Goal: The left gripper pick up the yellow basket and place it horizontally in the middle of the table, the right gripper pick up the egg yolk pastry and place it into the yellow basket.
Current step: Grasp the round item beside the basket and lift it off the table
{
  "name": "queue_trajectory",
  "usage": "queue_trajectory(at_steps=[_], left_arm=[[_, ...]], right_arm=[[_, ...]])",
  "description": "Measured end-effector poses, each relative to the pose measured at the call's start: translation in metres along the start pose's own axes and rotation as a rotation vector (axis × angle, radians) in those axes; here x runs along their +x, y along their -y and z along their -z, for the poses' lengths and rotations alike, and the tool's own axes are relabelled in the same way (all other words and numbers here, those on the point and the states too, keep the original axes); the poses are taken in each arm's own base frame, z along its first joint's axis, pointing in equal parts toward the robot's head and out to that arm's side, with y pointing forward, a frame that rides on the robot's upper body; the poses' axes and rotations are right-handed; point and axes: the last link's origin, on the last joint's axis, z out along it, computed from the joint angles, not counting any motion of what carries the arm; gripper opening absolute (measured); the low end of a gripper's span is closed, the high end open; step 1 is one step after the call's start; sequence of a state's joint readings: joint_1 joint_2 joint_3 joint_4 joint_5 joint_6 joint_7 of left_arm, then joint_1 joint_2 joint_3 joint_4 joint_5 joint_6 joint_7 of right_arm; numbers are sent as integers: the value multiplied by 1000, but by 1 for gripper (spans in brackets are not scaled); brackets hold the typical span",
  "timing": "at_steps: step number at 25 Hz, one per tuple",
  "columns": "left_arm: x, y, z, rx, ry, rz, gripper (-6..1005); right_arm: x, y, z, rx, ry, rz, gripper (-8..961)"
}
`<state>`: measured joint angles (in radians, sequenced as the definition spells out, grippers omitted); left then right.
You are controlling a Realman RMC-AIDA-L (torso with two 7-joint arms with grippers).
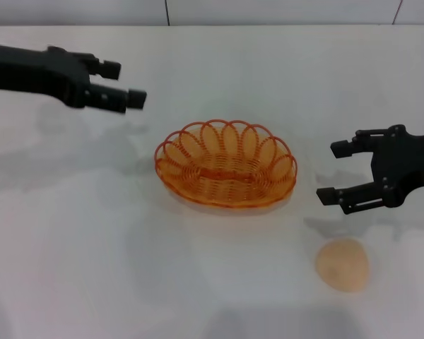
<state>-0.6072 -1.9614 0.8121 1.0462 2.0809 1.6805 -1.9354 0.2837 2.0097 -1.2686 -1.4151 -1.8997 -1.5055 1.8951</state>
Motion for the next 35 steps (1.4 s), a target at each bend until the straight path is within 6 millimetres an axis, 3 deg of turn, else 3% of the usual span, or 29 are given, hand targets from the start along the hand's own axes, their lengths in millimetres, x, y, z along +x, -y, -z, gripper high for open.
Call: queue_trajectory(at_steps=[7, 18, 35], left_arm=[[-4, -13, -9, -76, 70, -113, 892], [-6, -17, -27, -87, 68, -139, 891], [-5, -22, -40, -95, 47, -127, 891]], right_arm=[[11, -2, 5, 16, -79, -45, 847], [28, -14, 8, -25, -175, -104, 840], [41, -17, -8, -48, -303, -125, 800]])
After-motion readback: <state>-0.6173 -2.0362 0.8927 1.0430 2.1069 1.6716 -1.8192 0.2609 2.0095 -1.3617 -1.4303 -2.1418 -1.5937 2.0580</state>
